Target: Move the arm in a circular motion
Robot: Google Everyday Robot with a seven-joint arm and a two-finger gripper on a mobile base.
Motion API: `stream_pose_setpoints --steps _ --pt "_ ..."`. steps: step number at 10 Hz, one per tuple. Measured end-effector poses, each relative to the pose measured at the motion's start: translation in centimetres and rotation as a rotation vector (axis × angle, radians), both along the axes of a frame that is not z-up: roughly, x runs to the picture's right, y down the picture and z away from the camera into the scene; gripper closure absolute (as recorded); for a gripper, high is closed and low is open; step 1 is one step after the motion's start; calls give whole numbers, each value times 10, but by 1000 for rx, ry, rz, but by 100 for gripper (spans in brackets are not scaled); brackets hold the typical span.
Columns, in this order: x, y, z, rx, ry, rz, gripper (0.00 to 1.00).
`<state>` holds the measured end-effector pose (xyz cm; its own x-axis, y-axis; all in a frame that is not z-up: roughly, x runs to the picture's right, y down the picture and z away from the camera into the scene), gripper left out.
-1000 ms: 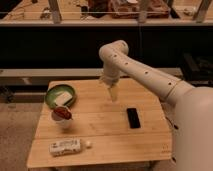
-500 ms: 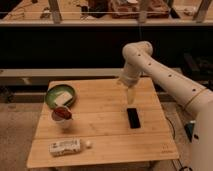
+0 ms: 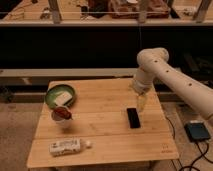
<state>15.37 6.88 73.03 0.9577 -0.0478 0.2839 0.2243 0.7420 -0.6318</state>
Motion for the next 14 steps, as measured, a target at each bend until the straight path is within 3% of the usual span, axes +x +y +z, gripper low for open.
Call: stream_pose_setpoints --steps 3,6,9,10,12,14 --pt "0 47 -41 6 -8 -3 20" --pt "-41 65 -58 42 -42 -63 20" --pt "-99 60 -55 89 -93 -152 20" --pt "-130 58 -54 108 -122 -194 20" --pt "-155 48 -45 137 -152 -245 20" --pt "-171 18 -20 173 -194 -316 20"
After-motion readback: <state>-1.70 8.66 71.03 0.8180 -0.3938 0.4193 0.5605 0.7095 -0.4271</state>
